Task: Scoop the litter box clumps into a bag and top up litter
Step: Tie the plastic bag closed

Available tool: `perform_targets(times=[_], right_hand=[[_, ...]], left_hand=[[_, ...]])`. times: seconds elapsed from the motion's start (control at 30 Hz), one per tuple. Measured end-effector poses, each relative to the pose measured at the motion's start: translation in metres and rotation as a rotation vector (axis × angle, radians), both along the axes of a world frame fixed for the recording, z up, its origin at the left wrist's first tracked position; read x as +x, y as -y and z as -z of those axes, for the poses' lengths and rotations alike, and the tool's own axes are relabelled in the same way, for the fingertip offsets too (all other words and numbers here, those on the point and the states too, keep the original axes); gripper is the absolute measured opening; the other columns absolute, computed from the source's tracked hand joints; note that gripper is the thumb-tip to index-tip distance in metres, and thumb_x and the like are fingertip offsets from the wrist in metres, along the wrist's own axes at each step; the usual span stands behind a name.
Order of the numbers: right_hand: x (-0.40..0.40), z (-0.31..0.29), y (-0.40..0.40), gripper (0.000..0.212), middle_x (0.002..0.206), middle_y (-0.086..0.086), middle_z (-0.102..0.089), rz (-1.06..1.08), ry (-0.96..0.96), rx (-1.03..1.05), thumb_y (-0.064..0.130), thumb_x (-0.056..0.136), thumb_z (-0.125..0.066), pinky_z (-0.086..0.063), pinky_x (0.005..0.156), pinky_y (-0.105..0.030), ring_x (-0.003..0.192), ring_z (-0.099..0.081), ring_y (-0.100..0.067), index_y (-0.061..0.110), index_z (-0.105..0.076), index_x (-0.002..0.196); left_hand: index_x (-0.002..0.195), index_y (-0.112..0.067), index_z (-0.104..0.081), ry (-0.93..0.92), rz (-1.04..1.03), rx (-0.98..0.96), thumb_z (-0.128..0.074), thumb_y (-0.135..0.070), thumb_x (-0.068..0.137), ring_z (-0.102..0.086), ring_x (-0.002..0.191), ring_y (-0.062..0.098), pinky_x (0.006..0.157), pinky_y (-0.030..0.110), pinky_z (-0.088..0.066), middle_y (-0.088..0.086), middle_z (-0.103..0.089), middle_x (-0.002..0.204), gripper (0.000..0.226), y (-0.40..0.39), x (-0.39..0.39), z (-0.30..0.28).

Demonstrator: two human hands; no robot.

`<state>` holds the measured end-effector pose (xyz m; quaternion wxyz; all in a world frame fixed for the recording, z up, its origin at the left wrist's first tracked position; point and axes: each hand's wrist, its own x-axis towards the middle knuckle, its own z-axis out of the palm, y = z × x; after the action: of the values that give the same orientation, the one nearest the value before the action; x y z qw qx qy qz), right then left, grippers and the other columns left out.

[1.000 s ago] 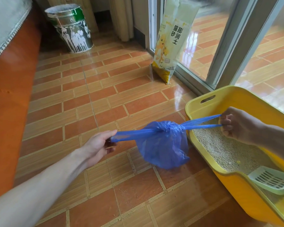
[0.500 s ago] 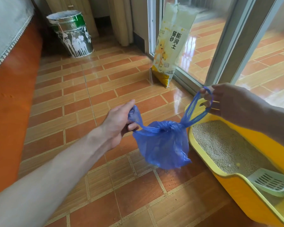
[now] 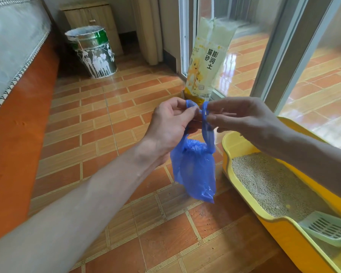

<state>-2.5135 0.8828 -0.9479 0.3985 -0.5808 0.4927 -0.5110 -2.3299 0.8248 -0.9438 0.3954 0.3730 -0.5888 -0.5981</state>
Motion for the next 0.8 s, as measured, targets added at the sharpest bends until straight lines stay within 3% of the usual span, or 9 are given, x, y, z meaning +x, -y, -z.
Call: perform_targets(times=[0.07, 0.2, 0.33, 0.43, 0.53, 0.6, 0.7, 0.8], right_hand=[[0.007, -0.002, 0.004, 0.026, 0.084, 0.000, -0.077, 0.030, 0.020, -0.065, 0.004, 0.084, -0.075, -0.053, 0.069, -0.020, 0.077, -0.070, -0.007, 0.006, -0.074, 0.110], [0.018, -0.010, 0.014, 0.016, 0.089, -0.027, -0.070, 0.044, -0.058, -0.183, 0.014, 0.089, -0.076, -0.054, 0.079, -0.049, 0.080, -0.063, -0.019, 0.008, -0.078, 0.104], [0.019, -0.011, 0.022, 0.014, 0.082, -0.015, -0.071, 0.020, -0.155, -0.213, 0.009, 0.098, -0.064, -0.049, 0.073, -0.021, 0.076, -0.061, -0.006, 0.003, -0.076, 0.102], [0.018, -0.007, 0.030, 0.013, 0.086, -0.006, -0.067, 0.023, -0.107, -0.199, 0.004, 0.091, -0.071, -0.048, 0.077, -0.029, 0.078, -0.060, -0.010, -0.002, -0.066, 0.101], [0.018, 0.000, 0.040, 0.035, 0.102, -0.010, -0.066, -0.020, -0.089, -0.172, 0.009, 0.086, -0.071, -0.051, 0.086, -0.030, 0.093, -0.063, -0.015, -0.002, -0.054, 0.115], [0.020, 0.001, 0.044, 0.038, 0.116, -0.014, -0.068, -0.116, -0.102, -0.103, 0.010, 0.089, -0.065, -0.052, 0.091, -0.028, 0.103, -0.065, -0.014, 0.000, -0.054, 0.124], [0.023, 0.003, 0.047, 0.012, 0.096, -0.004, -0.069, -0.174, -0.267, -0.108, 0.007, 0.098, -0.061, -0.051, 0.081, -0.027, 0.090, -0.063, -0.008, 0.007, -0.066, 0.109], [0.025, 0.012, 0.053, 0.012, 0.075, 0.001, -0.060, -0.162, -0.439, -0.138, 0.022, 0.099, -0.060, -0.048, 0.071, -0.048, 0.076, -0.053, -0.009, 0.024, -0.068, 0.091]], left_hand=[[0.114, 0.008, -0.059, 0.046, 0.024, -0.058, -0.054, -0.008, 0.105, -0.077, 0.079, 0.026, 0.073, 0.030, -0.064, 0.023, -0.077, 0.097, 0.019, 0.000, -0.002, -0.005], [0.120, 0.013, -0.054, -0.005, 0.086, 0.005, -0.036, -0.001, 0.107, -0.073, 0.074, 0.031, 0.065, 0.028, -0.061, 0.025, -0.068, 0.091, 0.026, -0.004, -0.003, -0.015], [0.113, 0.009, -0.057, -0.025, 0.107, 0.027, -0.038, -0.003, 0.098, -0.065, 0.074, 0.029, 0.077, 0.037, -0.057, 0.013, -0.061, 0.079, 0.027, -0.001, 0.005, -0.020], [0.101, -0.004, -0.056, 0.078, 0.118, -0.039, -0.048, -0.002, 0.087, -0.053, 0.066, 0.019, 0.082, 0.042, -0.048, 0.007, -0.054, 0.073, 0.017, 0.001, 0.011, -0.023], [0.103, -0.003, -0.058, 0.199, 0.086, -0.128, -0.047, 0.003, 0.090, -0.045, 0.060, 0.015, 0.070, 0.032, -0.047, 0.013, -0.049, 0.074, 0.018, 0.003, 0.012, -0.028], [0.104, 0.000, -0.059, 0.268, 0.063, -0.195, -0.047, 0.005, 0.094, -0.045, 0.058, 0.012, 0.068, 0.031, -0.046, 0.008, -0.052, 0.069, 0.016, 0.004, 0.013, -0.028], [0.102, 0.003, -0.062, 0.399, 0.035, -0.316, -0.051, 0.000, 0.095, -0.050, 0.058, 0.008, 0.070, 0.034, -0.049, -0.007, -0.056, 0.062, 0.013, 0.014, 0.016, -0.023], [0.097, -0.009, -0.066, 0.522, 0.050, -0.451, -0.055, -0.007, 0.094, -0.052, 0.062, 0.008, 0.065, 0.030, -0.046, -0.008, -0.060, 0.069, 0.011, 0.025, 0.022, -0.019]])
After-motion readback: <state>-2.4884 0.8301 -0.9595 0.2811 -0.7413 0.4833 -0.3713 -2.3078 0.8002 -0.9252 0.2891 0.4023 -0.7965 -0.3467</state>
